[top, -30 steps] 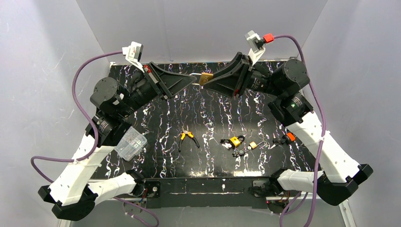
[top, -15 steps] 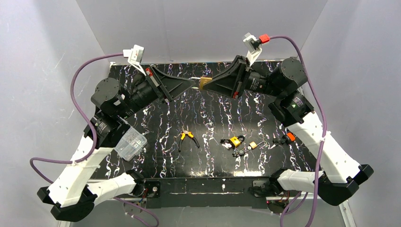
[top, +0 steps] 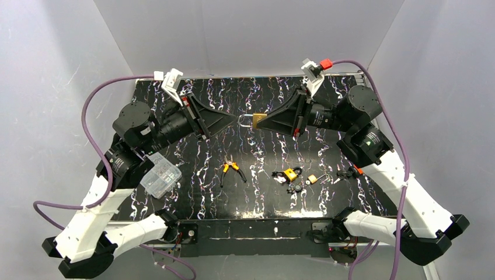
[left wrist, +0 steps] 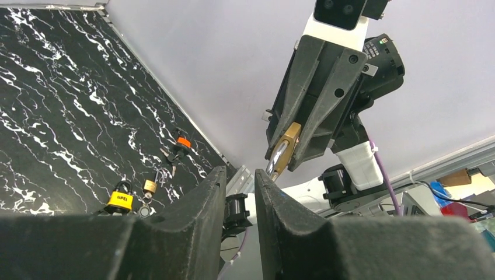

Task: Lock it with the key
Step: Lock the lock.

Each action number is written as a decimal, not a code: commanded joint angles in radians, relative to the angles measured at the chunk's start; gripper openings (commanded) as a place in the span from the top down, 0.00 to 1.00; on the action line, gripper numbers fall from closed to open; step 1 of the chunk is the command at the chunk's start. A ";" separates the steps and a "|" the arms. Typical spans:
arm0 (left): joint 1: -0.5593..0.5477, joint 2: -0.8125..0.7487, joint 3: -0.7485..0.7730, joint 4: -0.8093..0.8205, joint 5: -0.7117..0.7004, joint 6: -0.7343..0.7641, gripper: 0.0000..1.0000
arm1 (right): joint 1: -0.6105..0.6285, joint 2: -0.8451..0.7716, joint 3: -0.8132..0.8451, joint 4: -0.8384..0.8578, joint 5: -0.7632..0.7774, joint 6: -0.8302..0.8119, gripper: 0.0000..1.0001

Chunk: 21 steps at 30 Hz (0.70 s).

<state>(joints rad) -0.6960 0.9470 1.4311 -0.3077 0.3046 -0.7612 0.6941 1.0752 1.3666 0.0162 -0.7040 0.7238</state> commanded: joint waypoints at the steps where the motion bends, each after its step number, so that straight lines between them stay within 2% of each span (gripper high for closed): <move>1: -0.003 0.007 -0.007 -0.008 0.034 0.033 0.76 | -0.001 -0.027 -0.017 0.038 -0.006 0.022 0.99; 8: -0.003 0.013 -0.004 -0.009 0.096 0.048 0.75 | 0.000 -0.029 -0.025 0.026 0.003 0.022 0.99; 17: -0.003 -0.023 -0.003 -0.046 0.053 0.052 0.62 | -0.001 -0.052 -0.037 0.009 0.031 0.001 0.99; 21: -0.003 -0.025 0.003 -0.032 0.084 0.030 0.61 | 0.000 -0.054 -0.037 -0.012 0.040 -0.022 0.99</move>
<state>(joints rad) -0.6960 0.9456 1.4296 -0.3552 0.3564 -0.7254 0.6941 1.0449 1.3262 -0.0133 -0.6859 0.7279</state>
